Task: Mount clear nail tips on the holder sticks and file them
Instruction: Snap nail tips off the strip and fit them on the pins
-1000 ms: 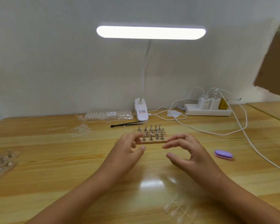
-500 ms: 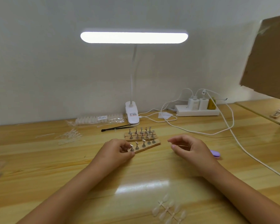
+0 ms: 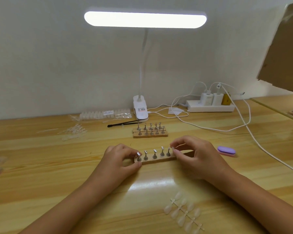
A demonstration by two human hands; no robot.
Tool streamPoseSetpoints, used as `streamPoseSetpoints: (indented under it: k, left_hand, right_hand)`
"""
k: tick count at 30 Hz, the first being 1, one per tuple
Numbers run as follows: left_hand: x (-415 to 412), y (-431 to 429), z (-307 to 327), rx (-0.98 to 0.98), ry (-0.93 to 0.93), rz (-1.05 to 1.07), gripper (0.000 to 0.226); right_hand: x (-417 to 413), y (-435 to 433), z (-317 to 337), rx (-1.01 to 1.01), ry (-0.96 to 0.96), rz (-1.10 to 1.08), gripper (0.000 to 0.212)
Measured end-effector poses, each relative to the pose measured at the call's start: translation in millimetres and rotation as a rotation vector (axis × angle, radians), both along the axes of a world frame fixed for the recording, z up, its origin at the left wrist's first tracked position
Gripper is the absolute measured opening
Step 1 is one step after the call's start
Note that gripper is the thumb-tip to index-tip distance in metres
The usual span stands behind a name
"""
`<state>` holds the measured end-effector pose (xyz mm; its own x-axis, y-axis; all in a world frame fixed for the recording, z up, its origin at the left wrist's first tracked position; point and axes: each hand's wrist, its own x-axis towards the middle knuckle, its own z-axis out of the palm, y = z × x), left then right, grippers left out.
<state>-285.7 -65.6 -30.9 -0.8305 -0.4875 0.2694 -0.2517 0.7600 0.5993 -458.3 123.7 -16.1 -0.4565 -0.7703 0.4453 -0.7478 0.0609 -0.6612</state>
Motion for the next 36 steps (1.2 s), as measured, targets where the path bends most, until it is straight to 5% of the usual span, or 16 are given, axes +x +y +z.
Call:
streamPoseSetpoints:
  k: [21, 28, 31, 34, 36]
  left_hand:
    - [0, 3, 2, 0.016, -0.009, 0.000, 0.027]
    - [1, 7, 5, -0.020, -0.042, 0.013, 0.038]
    - [8, 15, 12, -0.139, 0.129, 0.024, 0.053]
    - [13, 41, 21, -0.347, 0.239, -0.171, 0.043]
    - [10, 64, 19, -0.342, 0.135, -0.338, 0.044]
  right_hand:
    - [3, -10, -1, 0.065, 0.075, -0.042, 0.008]
    - [3, -11, -2, 0.077, -0.130, -0.037, 0.008]
    - [1, -10, -2, 0.045, -0.274, -0.008, 0.027]
    - [-2, -10, 0, 0.000, -0.441, 0.022, 0.041]
    - [-1, -9, 0, -0.079, -0.493, 0.006, 0.038]
